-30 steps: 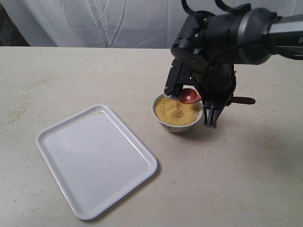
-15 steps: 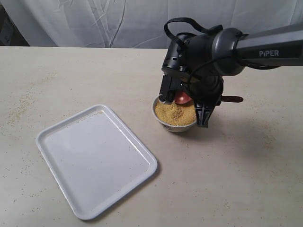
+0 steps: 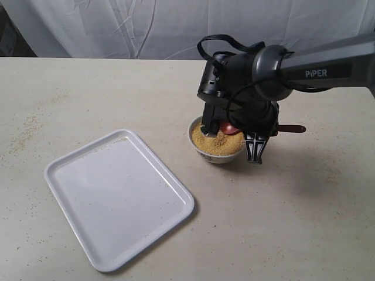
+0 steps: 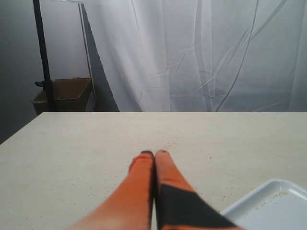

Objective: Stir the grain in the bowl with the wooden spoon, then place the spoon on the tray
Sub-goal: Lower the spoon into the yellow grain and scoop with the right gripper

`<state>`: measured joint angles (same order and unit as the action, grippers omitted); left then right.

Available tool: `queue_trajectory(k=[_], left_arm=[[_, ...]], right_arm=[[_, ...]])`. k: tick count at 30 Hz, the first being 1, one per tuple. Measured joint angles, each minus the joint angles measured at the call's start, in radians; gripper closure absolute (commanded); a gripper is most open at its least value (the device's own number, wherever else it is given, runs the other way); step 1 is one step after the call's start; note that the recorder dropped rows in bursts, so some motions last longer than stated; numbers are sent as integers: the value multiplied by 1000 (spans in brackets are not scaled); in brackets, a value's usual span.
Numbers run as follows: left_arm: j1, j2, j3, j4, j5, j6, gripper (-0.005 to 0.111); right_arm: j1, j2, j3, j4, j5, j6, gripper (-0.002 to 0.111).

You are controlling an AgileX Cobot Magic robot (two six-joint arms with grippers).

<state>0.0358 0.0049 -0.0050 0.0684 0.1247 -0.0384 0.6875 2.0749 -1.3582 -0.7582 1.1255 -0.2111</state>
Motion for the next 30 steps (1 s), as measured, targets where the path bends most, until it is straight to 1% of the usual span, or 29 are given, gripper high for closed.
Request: queue_trajectory(k=[11,18,26,30], left_arm=[[0,0,0,0,0,0,106],[0,0,0,0,0,0,106],[0,0,0,2,0,0,106],[0,0,0,2,0,0,106]], right_arm=[[12,0,0,43,14,-13,109],[70,0,0,37,21,-29,109],[72,0,0,11,55,-37,109],[72,-34,0,9,68,-45,109]])
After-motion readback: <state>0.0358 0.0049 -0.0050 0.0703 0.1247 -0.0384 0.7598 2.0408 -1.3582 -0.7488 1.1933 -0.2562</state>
